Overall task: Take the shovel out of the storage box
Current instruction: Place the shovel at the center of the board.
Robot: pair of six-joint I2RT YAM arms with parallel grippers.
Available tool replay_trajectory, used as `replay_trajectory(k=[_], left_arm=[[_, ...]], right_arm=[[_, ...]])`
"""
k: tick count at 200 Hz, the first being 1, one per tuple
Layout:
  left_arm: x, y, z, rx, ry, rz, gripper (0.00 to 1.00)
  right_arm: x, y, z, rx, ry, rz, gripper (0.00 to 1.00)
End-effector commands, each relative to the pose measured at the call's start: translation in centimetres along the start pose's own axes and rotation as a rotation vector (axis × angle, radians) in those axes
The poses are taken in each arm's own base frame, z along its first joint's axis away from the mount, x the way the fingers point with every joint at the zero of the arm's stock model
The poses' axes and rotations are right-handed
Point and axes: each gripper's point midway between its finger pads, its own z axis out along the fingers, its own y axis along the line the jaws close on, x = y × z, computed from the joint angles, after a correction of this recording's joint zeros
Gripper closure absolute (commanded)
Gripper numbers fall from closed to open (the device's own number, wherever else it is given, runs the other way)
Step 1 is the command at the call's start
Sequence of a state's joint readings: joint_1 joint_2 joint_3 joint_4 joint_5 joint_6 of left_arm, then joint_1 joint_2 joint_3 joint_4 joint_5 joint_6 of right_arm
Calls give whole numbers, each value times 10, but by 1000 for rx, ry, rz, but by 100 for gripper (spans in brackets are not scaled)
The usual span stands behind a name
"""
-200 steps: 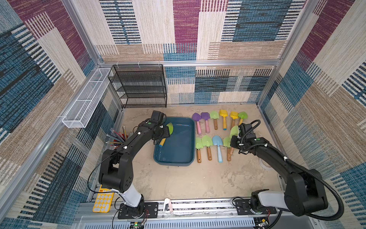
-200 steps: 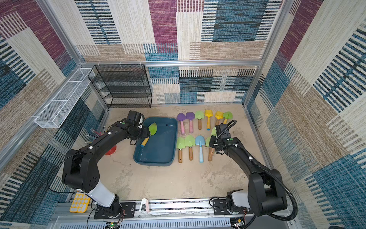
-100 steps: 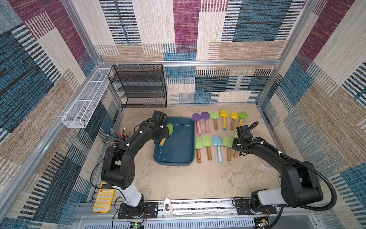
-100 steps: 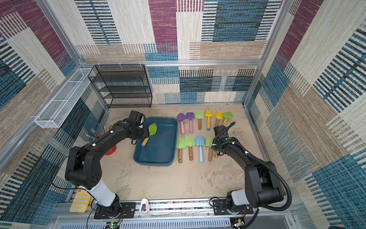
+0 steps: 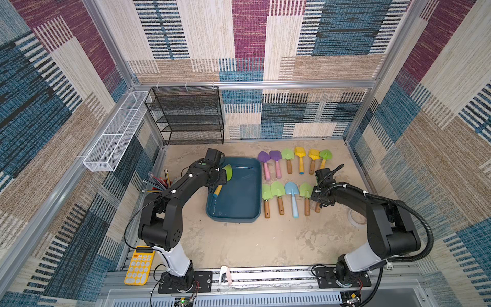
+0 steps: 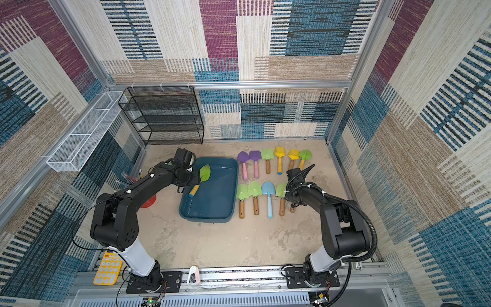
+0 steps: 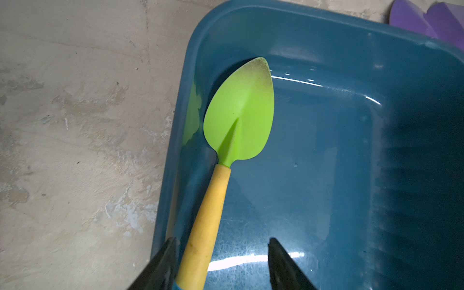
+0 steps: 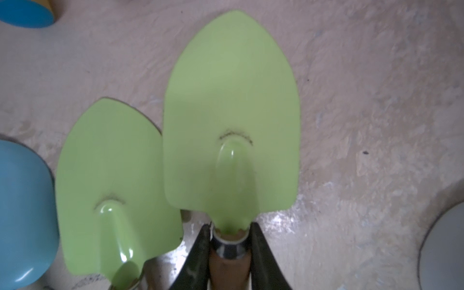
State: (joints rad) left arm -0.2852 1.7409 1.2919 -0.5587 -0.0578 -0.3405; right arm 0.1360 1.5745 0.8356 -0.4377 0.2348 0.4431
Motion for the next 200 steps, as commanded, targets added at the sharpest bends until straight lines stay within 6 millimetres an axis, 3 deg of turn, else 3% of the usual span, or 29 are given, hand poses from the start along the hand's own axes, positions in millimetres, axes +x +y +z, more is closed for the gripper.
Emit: replay_trajectory(k=[1, 45, 92, 112, 166, 200], left_arm=[[-4, 1, 2, -12, -15, 21, 39], [-5, 3, 3, -26, -18, 25, 39], [-3, 6, 6, -42, -10, 26, 39], [-4, 8, 7, -51, -11, 28, 39], [7, 9, 24, -78, 56, 41, 40], [15, 11, 30, -114, 87, 59, 40]], right_arm=[[-10, 6, 4, -23, -34, 5, 77], [-4, 11, 10, -54, -19, 6, 70], [-5, 12, 3, -77, -33, 11, 49], [-9, 13, -7, -94, -55, 22, 44], [-30, 14, -46, -153, -156, 42, 42], [-33, 18, -55, -185, -171, 43, 41]])
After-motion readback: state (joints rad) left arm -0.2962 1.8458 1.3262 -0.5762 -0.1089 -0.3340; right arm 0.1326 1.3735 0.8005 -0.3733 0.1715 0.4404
